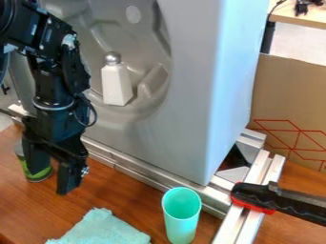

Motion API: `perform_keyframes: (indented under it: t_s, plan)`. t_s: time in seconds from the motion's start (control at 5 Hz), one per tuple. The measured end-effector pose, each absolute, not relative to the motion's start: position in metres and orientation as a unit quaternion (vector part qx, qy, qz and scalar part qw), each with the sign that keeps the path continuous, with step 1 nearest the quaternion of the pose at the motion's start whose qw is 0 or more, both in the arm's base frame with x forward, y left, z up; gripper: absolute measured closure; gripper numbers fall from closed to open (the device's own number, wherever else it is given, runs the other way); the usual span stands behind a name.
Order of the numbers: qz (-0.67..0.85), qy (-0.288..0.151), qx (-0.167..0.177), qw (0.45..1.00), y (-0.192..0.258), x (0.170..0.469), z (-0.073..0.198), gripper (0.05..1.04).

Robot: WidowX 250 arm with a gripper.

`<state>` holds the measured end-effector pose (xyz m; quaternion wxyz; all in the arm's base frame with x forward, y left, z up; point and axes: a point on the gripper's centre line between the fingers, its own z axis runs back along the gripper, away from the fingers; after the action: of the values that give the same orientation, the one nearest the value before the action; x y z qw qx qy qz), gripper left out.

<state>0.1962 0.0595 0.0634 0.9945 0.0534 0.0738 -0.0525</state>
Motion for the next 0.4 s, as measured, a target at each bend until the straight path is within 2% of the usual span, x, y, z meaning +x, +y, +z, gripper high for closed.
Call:
perform_keyframes:
  t_s: [0.2, 0.4]
  plan:
    - [-0.054, 0.081, 0.052, 0.994, 0.060, 0.195, 0.060, 0.083]
    - [-0.053, 0.049, 0.051, 0.996, 0.078, 0.212, 0.072, 0.083]
